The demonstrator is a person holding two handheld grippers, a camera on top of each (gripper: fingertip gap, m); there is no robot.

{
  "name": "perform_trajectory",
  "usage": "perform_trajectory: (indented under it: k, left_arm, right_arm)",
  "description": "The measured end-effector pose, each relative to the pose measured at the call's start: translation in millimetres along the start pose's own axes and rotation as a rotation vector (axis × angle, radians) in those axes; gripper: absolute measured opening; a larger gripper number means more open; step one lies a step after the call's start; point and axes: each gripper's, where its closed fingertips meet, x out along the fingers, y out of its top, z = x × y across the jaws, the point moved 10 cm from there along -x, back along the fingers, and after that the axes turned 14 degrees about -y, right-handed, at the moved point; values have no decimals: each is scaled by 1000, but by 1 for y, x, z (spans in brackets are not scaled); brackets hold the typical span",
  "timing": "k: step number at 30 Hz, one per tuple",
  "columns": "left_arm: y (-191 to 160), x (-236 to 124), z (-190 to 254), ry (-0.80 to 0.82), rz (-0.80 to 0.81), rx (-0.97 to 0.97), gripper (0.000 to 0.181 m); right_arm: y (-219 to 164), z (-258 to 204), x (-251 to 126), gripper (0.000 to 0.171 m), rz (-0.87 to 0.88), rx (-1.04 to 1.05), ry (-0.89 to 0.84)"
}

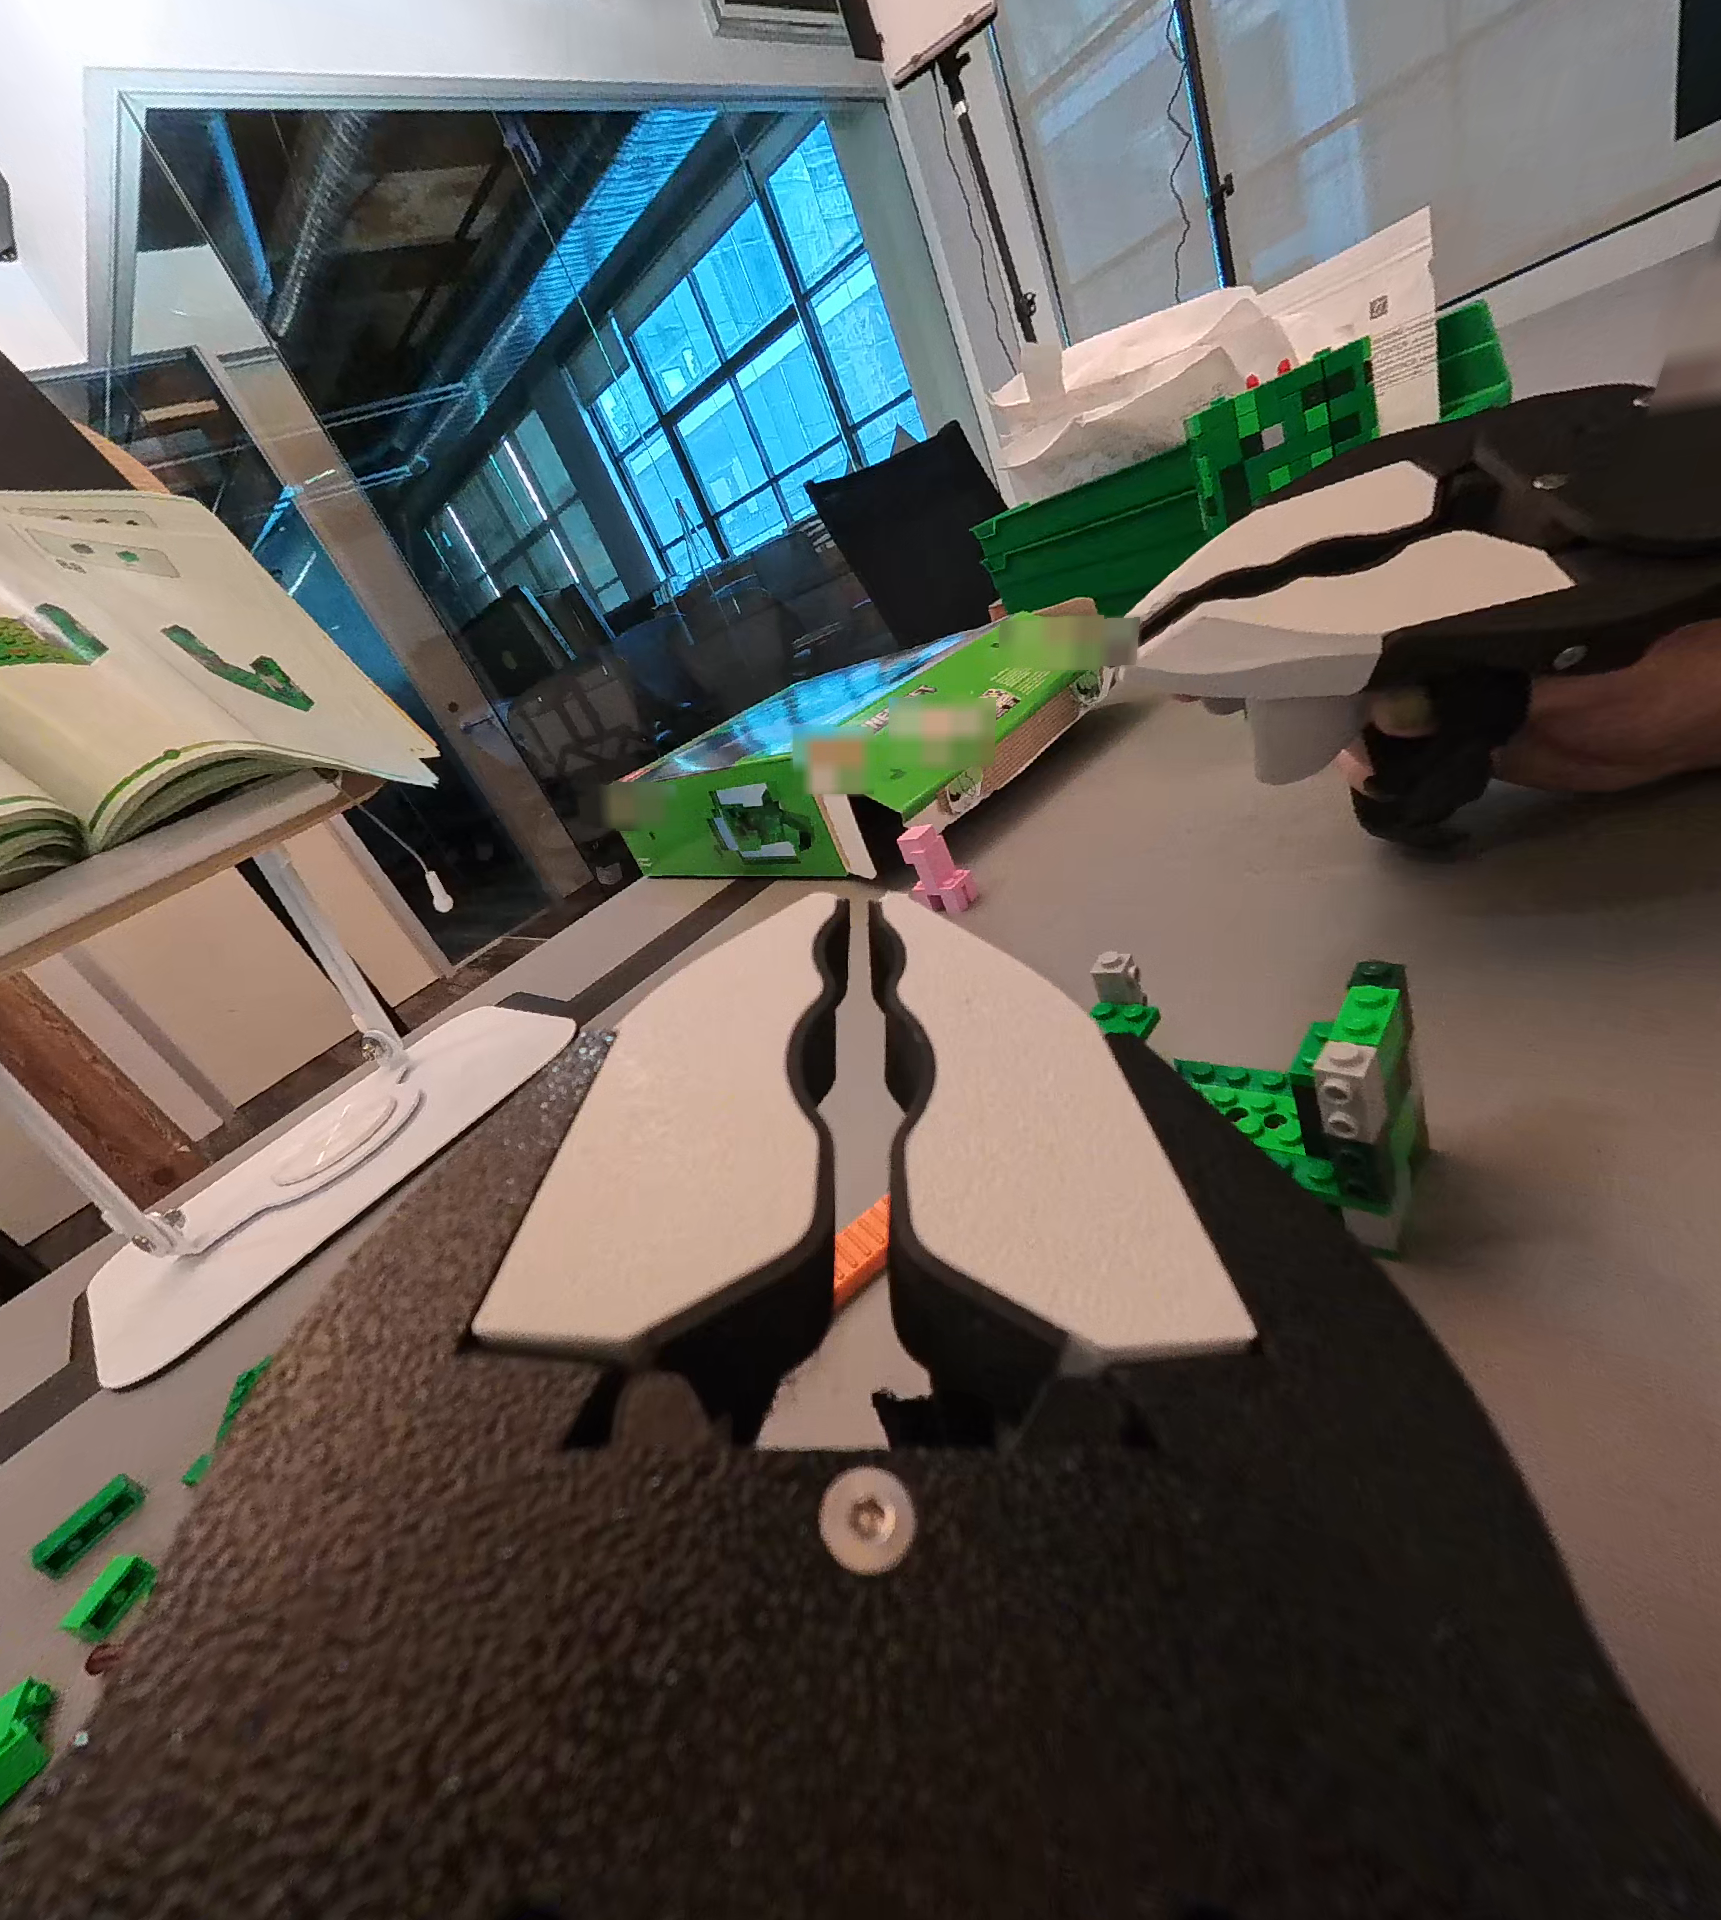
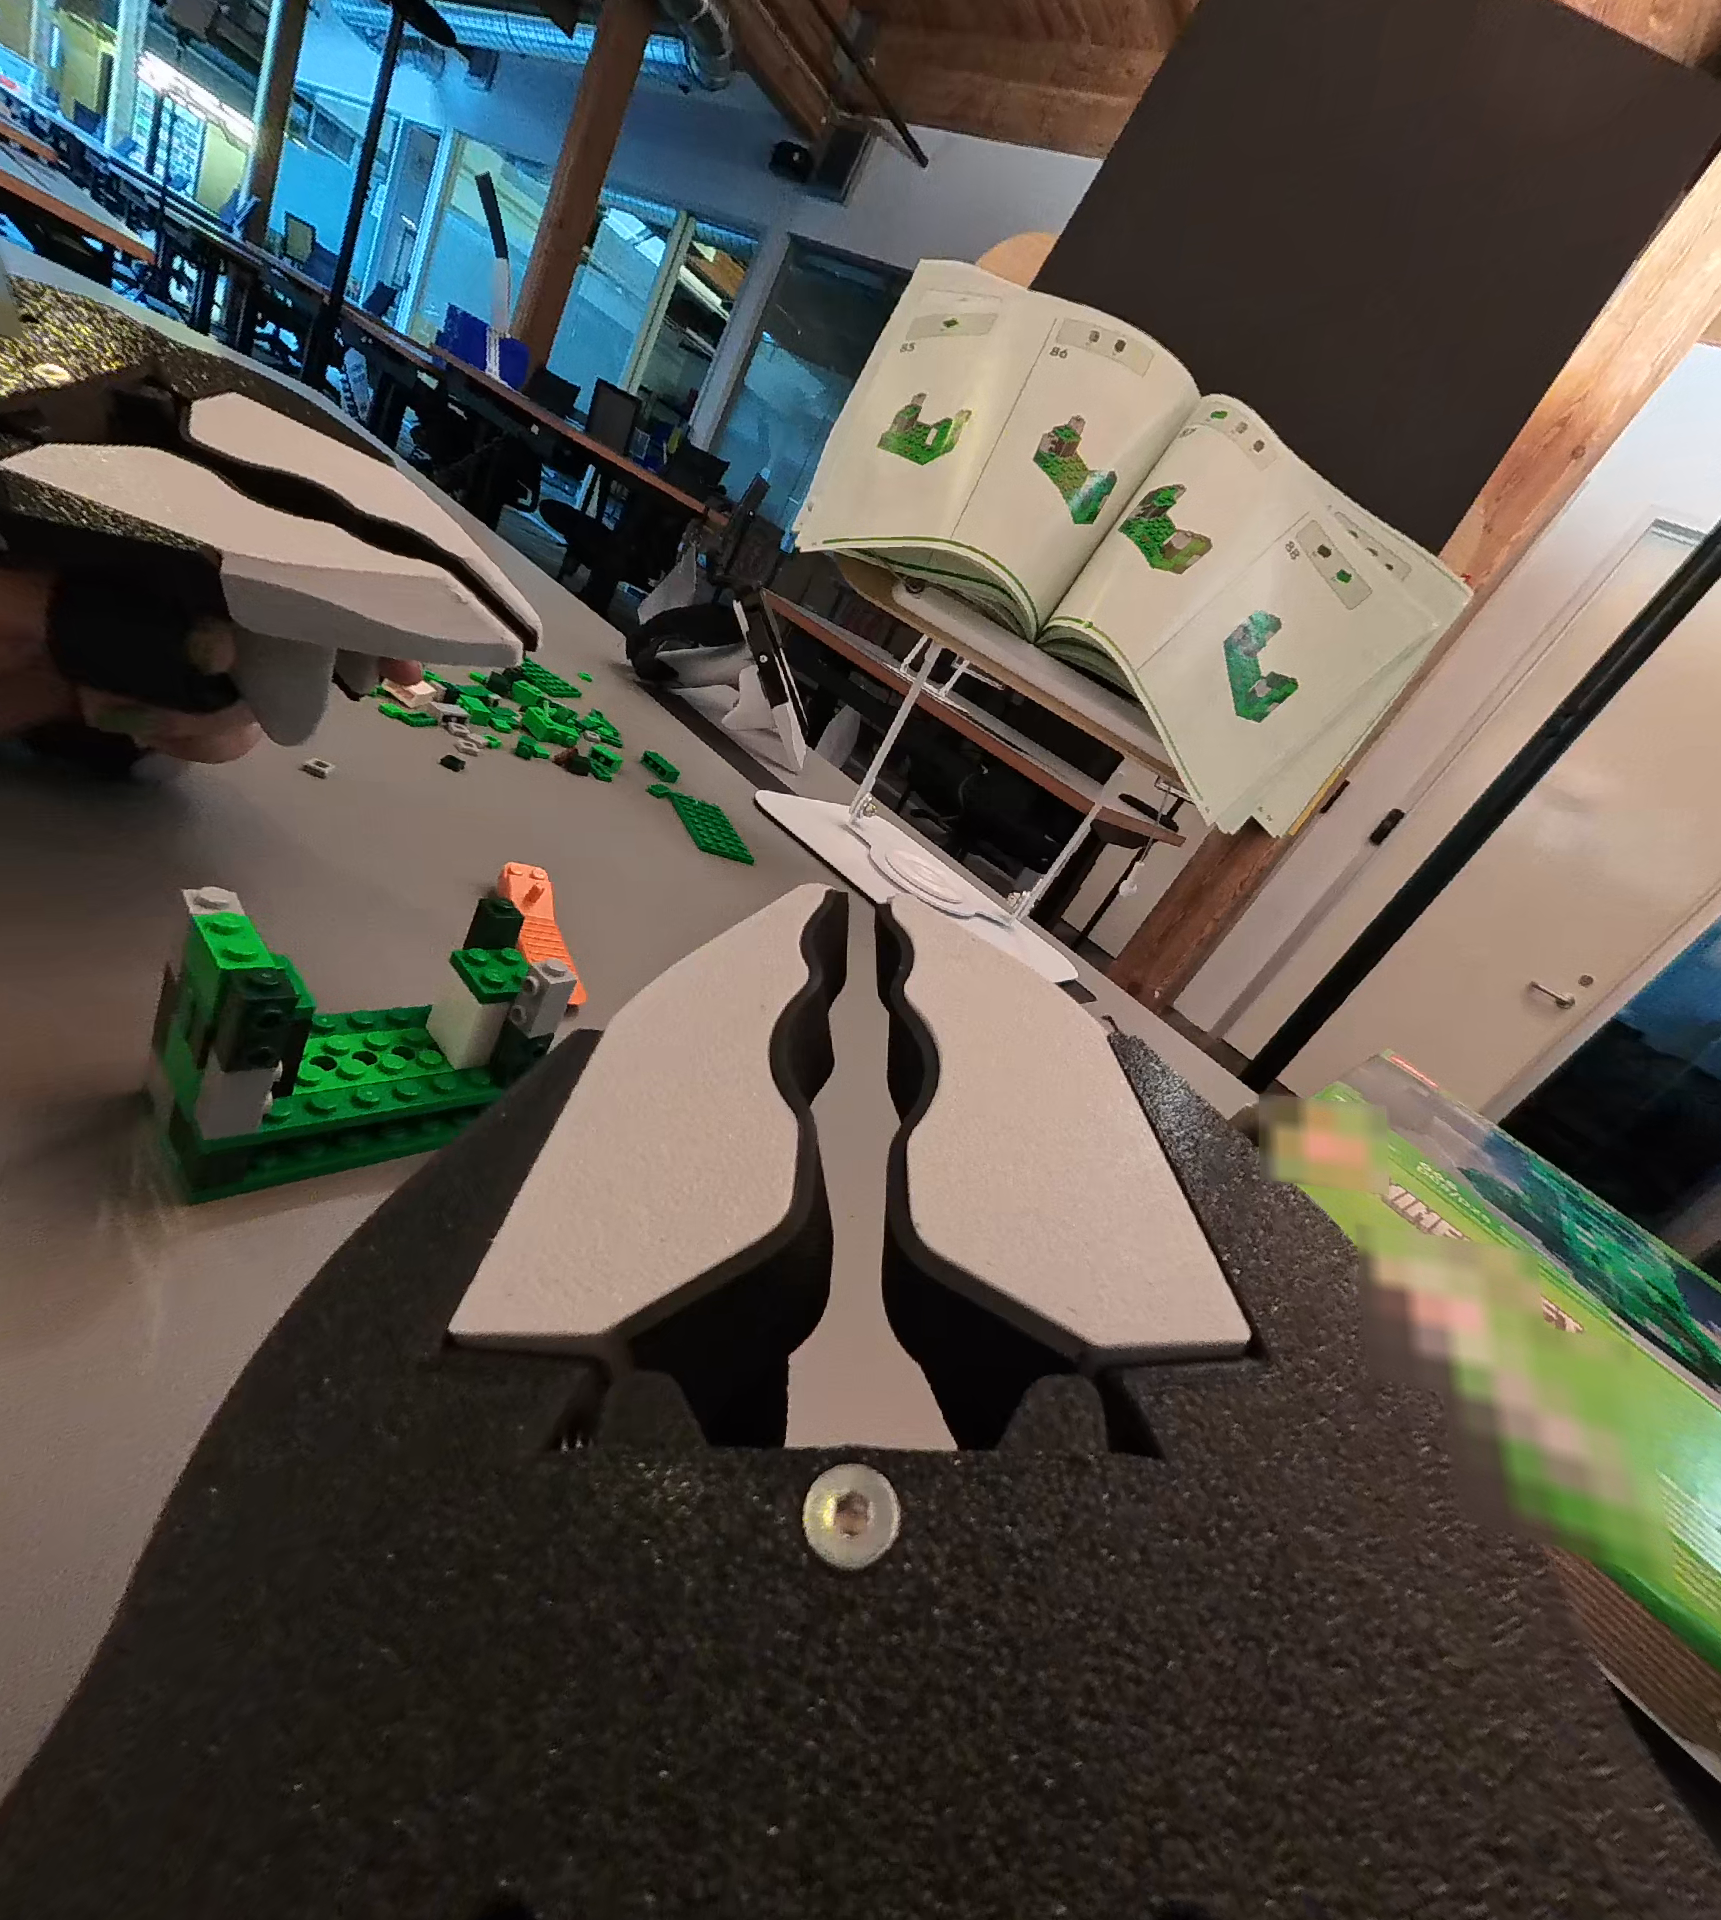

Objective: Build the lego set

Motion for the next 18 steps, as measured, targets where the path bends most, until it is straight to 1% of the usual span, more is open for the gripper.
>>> perform_trajectory:
  k: [6, 11, 16, 18]
  left_arm:
    - [0, 0, 1, -3, -4, 9, 3]
    - [5, -2, 8, -5, -53, 83, 7]
    - [14, -16, 18, -4, -147, 166, 13]
    - [15, -27, 19, -27, -207, 166, 6]
  right_arm:
    - [0, 0, 0, 5, 0, -1, 2]
    - [-1, 3, -2, 5, -9, 18, -19]
    - [-1, 5, -3, 5, -18, 26, -46]
    - [-1, 5, -4, 5, -18, 25, -51]
